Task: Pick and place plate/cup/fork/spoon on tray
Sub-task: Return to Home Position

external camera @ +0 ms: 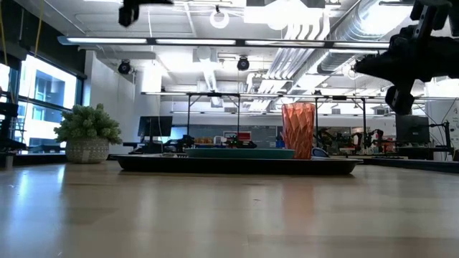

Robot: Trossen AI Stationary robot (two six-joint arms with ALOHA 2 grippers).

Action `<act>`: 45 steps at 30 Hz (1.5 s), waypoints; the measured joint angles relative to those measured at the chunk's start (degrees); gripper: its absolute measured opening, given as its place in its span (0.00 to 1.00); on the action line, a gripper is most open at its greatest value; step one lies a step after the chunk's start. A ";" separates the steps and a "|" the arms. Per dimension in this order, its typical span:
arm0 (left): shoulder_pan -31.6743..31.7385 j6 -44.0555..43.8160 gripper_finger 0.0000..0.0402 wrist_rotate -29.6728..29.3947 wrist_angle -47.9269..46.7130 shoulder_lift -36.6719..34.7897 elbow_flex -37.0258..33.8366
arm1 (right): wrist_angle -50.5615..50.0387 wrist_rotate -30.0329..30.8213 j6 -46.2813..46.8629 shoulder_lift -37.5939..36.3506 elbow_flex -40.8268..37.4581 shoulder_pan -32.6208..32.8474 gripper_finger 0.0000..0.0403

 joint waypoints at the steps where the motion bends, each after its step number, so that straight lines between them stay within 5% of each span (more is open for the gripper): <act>1: -1.64 2.06 0.24 -1.08 0.29 -0.93 0.00 | 0.70 0.50 0.02 0.00 0.00 0.00 0.00; 6: -8.90 8.86 0.24 -6.06 0.94 -5.05 -0.64 | 4.50 5.38 1.49 0.00 0.00 -0.01 0.00; 12: -14.58 13.29 0.24 -4.03 6.88 -14.92 -9.56 | 9.43 10.37 1.50 0.00 0.00 -0.02 0.00; 28: -19.93 23.51 0.24 0.84 19.42 -43.78 -35.43 | 9.43 9.50 1.95 0.00 0.00 -0.02 0.00; 38: -19.93 24.97 0.24 -1.82 20.22 -52.83 -45.98 | 9.44 9.52 5.00 0.00 0.00 0.00 0.00; 45: -19.91 24.80 0.24 -1.91 21.58 -52.78 -49.85 | 9.46 9.52 4.96 0.00 0.00 -0.01 0.00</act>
